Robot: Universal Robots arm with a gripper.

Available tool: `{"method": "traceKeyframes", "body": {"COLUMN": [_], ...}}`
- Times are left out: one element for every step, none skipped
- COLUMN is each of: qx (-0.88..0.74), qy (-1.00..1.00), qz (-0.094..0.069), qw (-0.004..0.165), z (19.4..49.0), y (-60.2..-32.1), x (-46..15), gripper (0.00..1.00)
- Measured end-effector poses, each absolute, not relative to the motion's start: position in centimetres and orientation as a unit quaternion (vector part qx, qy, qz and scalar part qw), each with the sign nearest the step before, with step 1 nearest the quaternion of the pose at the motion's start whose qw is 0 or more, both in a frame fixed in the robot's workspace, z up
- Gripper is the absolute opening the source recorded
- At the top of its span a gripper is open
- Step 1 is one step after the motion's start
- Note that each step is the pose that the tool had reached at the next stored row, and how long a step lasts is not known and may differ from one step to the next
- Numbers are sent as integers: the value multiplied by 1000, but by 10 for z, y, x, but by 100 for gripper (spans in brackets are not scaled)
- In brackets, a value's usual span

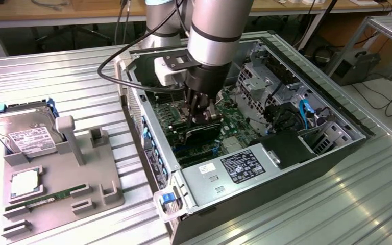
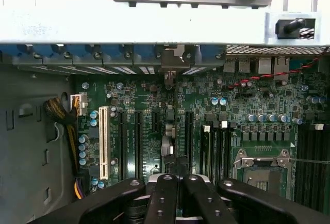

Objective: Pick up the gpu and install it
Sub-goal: 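Press down on the gpu until it lock into place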

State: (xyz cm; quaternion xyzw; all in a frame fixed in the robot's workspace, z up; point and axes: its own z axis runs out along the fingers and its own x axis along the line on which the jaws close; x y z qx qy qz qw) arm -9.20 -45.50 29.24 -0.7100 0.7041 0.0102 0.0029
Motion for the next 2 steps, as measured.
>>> {"method": "traceKeyframes", "body": {"qx": [-710, -710], "qy": [704, 704], "qz": [10, 10], "qw": [3, 3], "z": [292, 292], "y": [-455, -455], "x": [-92, -92], "gripper": [11, 11]}}
